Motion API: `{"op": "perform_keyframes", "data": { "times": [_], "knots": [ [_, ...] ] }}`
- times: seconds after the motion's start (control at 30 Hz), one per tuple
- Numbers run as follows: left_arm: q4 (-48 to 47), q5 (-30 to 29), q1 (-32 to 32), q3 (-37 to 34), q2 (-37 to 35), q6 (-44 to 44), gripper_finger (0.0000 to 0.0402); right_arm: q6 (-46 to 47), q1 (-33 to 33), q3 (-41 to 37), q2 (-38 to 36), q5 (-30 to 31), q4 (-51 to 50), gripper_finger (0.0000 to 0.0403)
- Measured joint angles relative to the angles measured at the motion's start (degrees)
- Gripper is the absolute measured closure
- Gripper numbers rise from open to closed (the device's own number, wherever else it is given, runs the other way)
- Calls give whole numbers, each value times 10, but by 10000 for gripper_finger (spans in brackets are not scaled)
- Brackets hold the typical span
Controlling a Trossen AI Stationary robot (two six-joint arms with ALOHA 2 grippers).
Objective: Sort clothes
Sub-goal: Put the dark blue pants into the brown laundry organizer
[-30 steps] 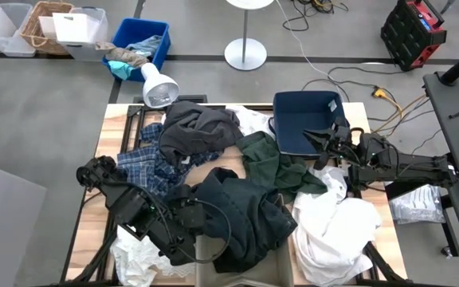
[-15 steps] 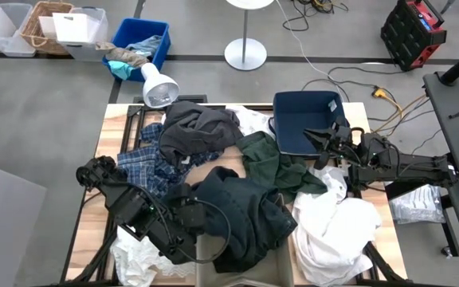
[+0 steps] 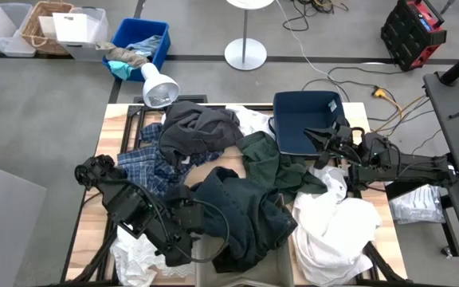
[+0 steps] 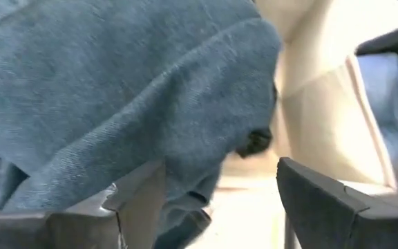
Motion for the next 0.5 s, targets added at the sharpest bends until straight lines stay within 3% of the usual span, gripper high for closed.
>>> {"op": "perform_keyframes", "data": {
  "times": [0.5],
  "knots": [
    [0, -2, -6, -2, -43, -69, 150, 4, 0, 0, 0, -3, 1, 369]
  ]
}}
